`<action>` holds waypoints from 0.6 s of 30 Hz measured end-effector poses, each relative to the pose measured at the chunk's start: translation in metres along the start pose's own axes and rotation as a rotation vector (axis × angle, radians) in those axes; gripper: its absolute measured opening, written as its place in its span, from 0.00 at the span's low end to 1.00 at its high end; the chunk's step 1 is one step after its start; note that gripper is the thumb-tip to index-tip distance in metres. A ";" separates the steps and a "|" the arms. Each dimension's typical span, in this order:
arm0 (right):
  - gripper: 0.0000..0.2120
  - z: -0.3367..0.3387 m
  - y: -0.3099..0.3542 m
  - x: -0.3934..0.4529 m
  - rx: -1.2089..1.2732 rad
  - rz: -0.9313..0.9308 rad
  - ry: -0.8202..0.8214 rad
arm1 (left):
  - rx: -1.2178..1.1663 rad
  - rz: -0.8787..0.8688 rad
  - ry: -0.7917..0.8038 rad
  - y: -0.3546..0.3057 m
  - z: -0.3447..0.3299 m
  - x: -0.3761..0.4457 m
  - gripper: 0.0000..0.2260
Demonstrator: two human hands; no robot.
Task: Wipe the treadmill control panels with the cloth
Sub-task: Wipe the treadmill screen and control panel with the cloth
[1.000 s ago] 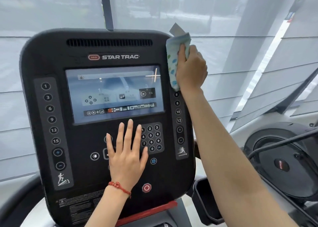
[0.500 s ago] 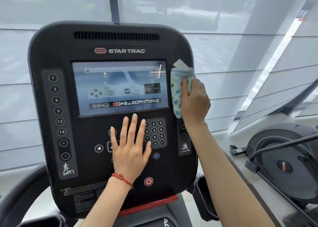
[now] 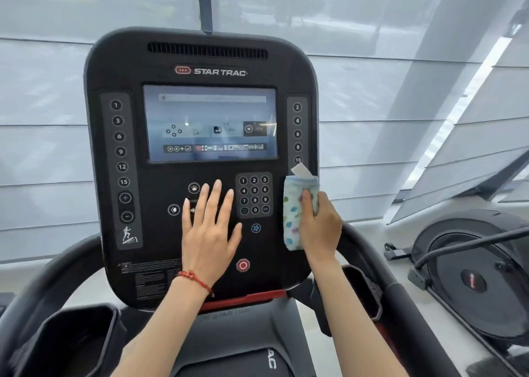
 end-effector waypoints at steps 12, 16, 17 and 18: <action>0.14 0.037 -0.003 -0.094 0.131 -0.280 0.165 | -0.027 0.065 0.151 0.019 0.035 -0.088 0.24; 0.15 0.044 0.009 -0.130 0.138 -0.330 0.203 | -0.044 0.082 0.205 0.029 0.053 -0.120 0.24; 0.15 0.045 0.013 -0.140 0.145 -0.338 0.213 | -0.039 0.082 0.217 0.031 0.057 -0.128 0.25; 0.15 0.045 0.017 -0.149 0.161 -0.345 0.226 | -0.033 0.086 0.225 0.034 0.063 -0.137 0.25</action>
Point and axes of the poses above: each hand's wrist, its own x-axis towards the middle knuckle, its own z-axis out of the back of the hand, y = z × x, the point moved 2 cm from there along x, towards the middle knuckle
